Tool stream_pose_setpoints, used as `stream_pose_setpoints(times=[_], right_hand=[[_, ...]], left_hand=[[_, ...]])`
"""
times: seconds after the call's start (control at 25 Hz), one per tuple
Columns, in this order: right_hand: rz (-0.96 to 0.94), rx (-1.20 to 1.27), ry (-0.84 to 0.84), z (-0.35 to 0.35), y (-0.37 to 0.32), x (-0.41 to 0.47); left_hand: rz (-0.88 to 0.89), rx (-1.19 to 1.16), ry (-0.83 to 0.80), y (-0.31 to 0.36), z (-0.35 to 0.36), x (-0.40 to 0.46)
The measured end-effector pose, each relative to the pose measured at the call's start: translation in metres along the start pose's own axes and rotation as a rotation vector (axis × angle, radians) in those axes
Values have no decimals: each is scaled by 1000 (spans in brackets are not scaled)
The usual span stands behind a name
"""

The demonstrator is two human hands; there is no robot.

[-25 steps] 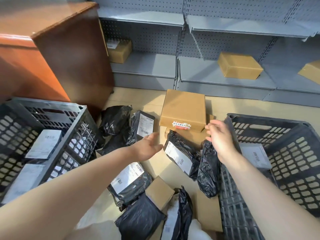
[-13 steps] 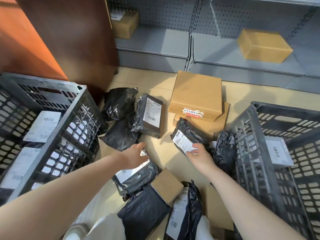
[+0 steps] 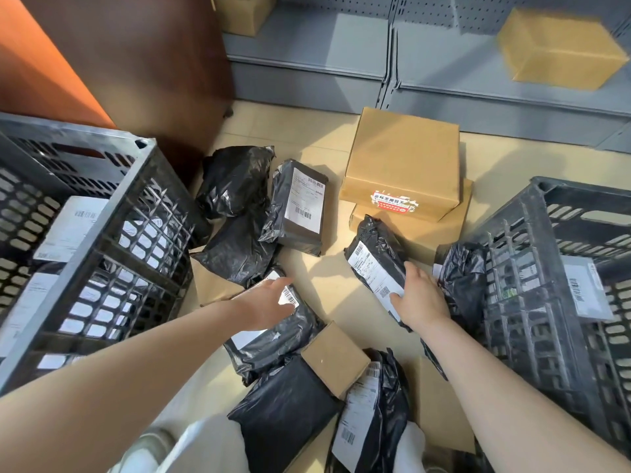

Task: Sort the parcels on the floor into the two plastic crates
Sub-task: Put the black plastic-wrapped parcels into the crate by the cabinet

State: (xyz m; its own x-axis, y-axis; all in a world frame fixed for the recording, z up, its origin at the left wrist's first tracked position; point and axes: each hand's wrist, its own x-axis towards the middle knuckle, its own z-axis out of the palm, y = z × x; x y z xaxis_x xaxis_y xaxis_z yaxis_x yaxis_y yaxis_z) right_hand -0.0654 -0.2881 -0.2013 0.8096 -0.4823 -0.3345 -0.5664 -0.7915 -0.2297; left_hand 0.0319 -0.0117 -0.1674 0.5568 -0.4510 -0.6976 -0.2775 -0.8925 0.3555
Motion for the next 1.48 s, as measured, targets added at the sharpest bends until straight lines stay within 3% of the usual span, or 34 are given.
stream_pose_setpoints(times=[0.32,0.68,0.76,0.92,1.04,1.24,1.48], right_hand=[[32,26,34,-5,-1,4],[104,558,77,-51,-31,-2],[149,724,96,-60,-42,-6],[356,1161,31,-71,-74,-12],[385,1305,-34,-78,-99,-16],[306,1421,-112,-88,-144,-28],[110,1410,-184,-107,-201,-52]], left_hand=[[-20,-25,-25,-2,2,-2],[-76,-79,45,-6,-13,-16],[-56,-230,66,-7,-14,-15],[-74,-767,87,9,-33,-27],[-43,-1047,95,20,-52,-39],[54,-1263,155,23,-71,-59],[89,-1425,413,-7,-100,-88]])
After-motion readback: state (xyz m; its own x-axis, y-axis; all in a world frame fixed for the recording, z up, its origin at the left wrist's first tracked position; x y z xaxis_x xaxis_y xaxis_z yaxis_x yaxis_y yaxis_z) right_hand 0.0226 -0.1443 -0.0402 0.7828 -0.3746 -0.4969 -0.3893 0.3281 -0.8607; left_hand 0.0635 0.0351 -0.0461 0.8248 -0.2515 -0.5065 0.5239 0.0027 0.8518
